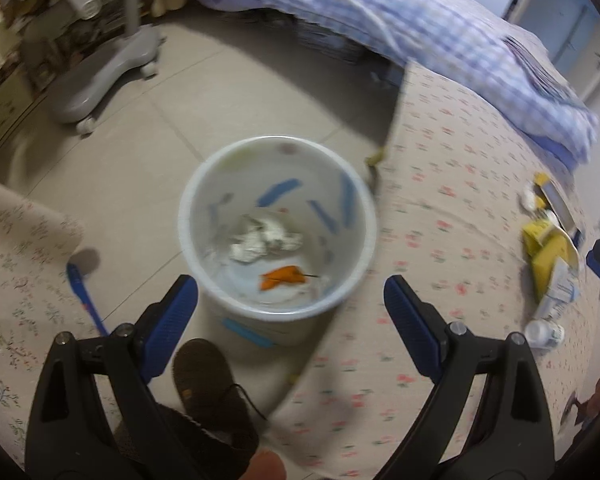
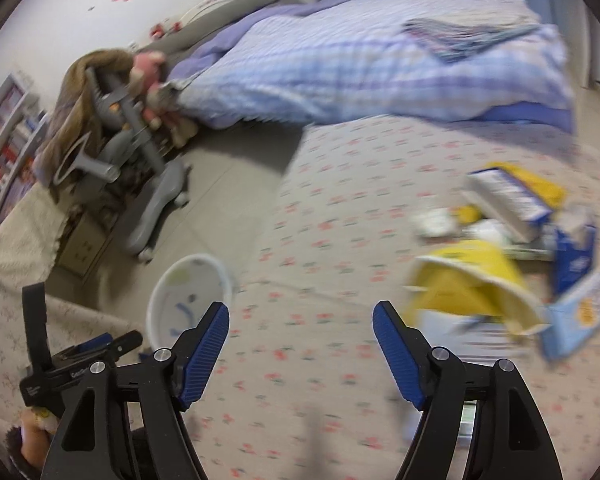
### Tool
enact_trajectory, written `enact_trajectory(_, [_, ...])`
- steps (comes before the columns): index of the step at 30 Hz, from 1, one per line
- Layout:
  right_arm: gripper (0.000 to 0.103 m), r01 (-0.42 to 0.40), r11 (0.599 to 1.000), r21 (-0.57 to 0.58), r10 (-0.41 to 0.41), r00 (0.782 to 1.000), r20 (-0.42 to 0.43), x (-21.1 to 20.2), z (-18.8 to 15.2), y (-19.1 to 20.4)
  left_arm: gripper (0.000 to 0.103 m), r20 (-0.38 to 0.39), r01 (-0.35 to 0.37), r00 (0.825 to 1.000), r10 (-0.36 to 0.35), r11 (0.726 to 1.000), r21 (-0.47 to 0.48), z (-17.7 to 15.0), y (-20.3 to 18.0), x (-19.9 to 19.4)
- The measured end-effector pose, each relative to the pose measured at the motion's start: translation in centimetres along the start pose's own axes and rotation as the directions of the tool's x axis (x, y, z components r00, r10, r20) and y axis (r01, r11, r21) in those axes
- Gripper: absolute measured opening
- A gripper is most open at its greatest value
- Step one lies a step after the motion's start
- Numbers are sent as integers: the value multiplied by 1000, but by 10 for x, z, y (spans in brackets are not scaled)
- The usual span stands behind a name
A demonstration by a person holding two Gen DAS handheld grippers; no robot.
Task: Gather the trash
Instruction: 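Open the right tool over the white bin to drop the crumpled paper, then grasp the yellow paper cup with the left tool while the right tool grasps the blue milk carton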
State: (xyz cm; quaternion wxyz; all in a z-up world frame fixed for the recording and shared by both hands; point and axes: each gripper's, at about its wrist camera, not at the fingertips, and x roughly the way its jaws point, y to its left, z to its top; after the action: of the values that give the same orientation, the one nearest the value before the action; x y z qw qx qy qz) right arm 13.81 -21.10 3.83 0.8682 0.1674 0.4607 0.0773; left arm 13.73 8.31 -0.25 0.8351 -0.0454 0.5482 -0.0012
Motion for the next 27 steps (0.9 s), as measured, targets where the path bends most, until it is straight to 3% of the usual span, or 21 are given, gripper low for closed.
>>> enact_trajectory(8, [78,120,988,101,-122,993,13,-36,-6,-82,94,-27,95,995,-93,988,124,-1,-88,4])
enact_trajectory(14, [78,233,959,164,-233,972,-18,-51,-21,-142,94,-76,179,983,-167,964,198,-7,-151,15])
enact_trajectory(24, [78,260,918,300,-256,965,-53,-69,-40,-205,94,-94,278,960,-263,931,237,0,-214,25])
enact_trajectory(27, [78,256,908,330,-250,966,-62,-70,-43,-214,87,-75,303,953,-294,926,227,11,-223,28])
